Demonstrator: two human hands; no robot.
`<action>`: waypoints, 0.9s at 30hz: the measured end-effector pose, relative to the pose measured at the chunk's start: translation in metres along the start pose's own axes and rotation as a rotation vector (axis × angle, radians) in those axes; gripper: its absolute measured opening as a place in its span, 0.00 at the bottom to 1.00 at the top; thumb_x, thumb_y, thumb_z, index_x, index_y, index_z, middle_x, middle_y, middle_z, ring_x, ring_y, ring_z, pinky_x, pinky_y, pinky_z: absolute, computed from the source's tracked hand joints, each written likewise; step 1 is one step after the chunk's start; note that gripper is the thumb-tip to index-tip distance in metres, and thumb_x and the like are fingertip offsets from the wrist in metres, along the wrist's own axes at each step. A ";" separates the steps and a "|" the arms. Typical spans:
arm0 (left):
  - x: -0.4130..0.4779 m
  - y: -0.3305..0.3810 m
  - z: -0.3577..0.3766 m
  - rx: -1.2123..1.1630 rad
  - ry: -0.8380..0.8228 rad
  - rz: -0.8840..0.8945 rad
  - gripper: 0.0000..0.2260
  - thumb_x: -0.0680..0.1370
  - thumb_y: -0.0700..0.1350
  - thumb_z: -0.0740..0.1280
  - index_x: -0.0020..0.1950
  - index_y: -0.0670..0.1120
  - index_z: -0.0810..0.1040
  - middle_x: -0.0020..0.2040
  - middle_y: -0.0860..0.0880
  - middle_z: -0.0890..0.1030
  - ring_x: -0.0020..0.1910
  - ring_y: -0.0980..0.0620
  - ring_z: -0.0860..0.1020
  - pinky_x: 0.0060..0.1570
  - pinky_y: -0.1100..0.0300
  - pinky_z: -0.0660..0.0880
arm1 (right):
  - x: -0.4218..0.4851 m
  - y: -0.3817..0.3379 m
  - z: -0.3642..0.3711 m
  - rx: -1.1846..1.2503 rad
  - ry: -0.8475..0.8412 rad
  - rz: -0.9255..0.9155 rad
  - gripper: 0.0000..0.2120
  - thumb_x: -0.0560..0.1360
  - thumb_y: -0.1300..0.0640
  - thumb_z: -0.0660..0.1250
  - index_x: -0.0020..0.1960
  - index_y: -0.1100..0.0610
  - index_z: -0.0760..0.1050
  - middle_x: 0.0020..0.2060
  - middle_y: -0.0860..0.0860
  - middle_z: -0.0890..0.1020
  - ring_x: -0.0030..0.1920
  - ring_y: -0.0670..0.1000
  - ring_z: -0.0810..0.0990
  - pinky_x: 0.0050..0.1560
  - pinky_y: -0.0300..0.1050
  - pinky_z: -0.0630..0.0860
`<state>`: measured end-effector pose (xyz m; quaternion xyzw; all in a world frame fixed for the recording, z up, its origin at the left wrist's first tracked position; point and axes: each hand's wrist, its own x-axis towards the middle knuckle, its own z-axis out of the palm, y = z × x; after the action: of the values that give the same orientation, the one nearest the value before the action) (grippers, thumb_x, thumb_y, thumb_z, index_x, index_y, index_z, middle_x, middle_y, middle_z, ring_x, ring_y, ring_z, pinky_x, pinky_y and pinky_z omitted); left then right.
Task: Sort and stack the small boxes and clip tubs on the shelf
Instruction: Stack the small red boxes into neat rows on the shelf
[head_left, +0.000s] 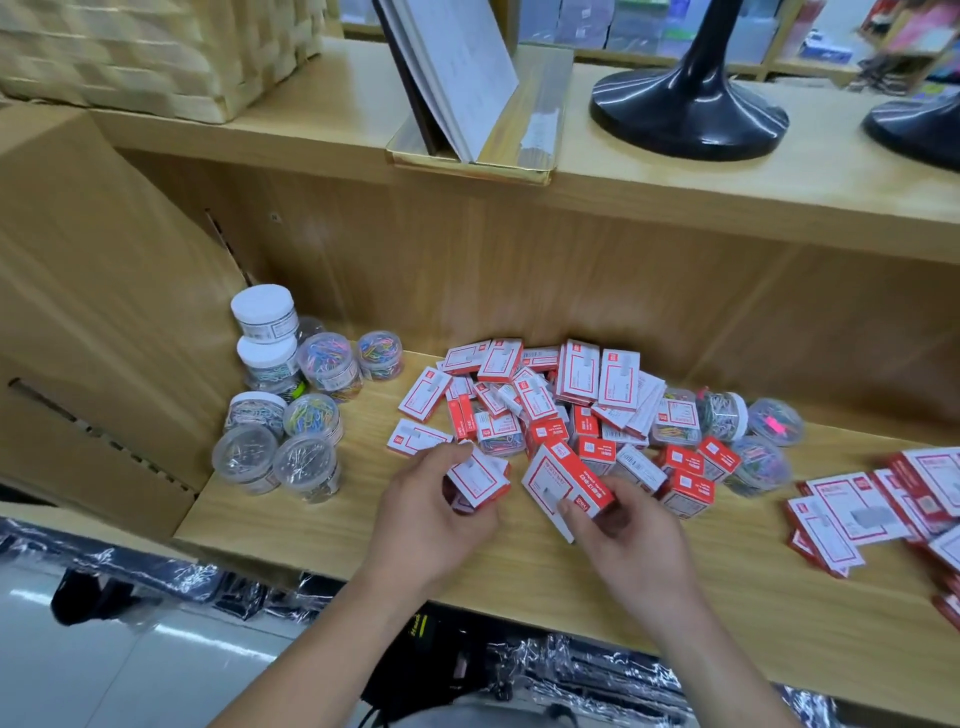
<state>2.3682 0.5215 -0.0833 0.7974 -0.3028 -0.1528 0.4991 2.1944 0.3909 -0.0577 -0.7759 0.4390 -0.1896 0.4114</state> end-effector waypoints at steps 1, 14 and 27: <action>0.000 0.005 -0.002 -0.058 -0.014 -0.014 0.26 0.61 0.53 0.77 0.58 0.61 0.78 0.47 0.52 0.85 0.42 0.55 0.84 0.47 0.51 0.82 | -0.001 -0.001 -0.001 0.046 0.009 -0.004 0.08 0.71 0.48 0.76 0.48 0.45 0.80 0.39 0.40 0.85 0.36 0.43 0.82 0.41 0.51 0.81; -0.025 0.097 0.089 -0.213 -0.394 0.085 0.24 0.65 0.34 0.82 0.53 0.56 0.81 0.43 0.59 0.85 0.38 0.57 0.81 0.43 0.64 0.80 | -0.052 0.021 -0.107 0.205 0.353 0.213 0.04 0.72 0.55 0.77 0.43 0.53 0.82 0.29 0.40 0.81 0.29 0.40 0.75 0.31 0.29 0.68; -0.042 0.165 0.252 0.090 -0.368 0.241 0.28 0.62 0.61 0.72 0.61 0.59 0.77 0.54 0.56 0.83 0.51 0.55 0.83 0.50 0.49 0.81 | 0.001 0.106 -0.273 -0.243 0.386 0.172 0.11 0.73 0.42 0.70 0.45 0.50 0.77 0.33 0.45 0.83 0.37 0.49 0.82 0.39 0.52 0.80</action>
<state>2.1440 0.3186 -0.0535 0.7358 -0.4884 -0.2212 0.4138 1.9604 0.2318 0.0177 -0.7288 0.5936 -0.2444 0.2382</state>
